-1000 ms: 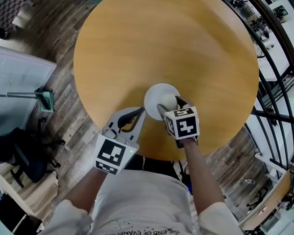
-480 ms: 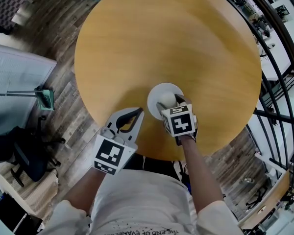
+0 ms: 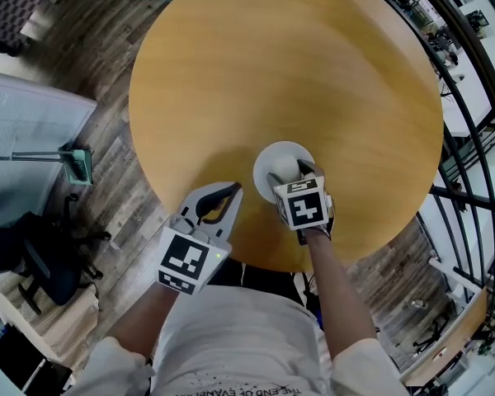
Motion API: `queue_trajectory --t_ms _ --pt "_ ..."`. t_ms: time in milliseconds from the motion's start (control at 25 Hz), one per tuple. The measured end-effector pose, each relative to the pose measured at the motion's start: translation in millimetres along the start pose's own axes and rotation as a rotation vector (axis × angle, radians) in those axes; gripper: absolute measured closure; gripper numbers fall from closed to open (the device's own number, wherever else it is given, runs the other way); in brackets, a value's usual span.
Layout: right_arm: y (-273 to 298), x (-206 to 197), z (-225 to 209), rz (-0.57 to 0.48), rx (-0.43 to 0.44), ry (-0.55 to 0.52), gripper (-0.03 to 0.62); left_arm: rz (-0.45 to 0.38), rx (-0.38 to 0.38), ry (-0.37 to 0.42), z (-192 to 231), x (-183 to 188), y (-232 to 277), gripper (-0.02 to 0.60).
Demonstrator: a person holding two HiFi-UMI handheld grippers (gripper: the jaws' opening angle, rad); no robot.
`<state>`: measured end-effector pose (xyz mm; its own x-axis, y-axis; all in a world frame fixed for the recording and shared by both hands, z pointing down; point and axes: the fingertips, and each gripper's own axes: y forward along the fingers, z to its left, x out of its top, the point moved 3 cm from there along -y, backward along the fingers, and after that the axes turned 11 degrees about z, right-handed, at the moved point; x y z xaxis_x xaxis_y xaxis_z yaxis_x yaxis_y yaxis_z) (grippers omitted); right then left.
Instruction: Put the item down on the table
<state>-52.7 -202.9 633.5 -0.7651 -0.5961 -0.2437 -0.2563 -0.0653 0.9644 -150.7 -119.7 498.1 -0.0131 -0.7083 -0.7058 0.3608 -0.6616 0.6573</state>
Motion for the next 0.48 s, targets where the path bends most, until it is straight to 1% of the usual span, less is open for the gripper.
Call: queue_trajectory --t_ms 200,480 --pt "1.8 0.9 1.5 0.018 -0.027 -0.043 0.26 -0.004 -0.004 -0.002 0.7 1.8 2.2 0.56" --pt "1.3 -0.4 2.2 0.014 -0.028 -0.048 0.26 0.0 -0.006 -0.01 -0.5 2.2 3.2 0.56"
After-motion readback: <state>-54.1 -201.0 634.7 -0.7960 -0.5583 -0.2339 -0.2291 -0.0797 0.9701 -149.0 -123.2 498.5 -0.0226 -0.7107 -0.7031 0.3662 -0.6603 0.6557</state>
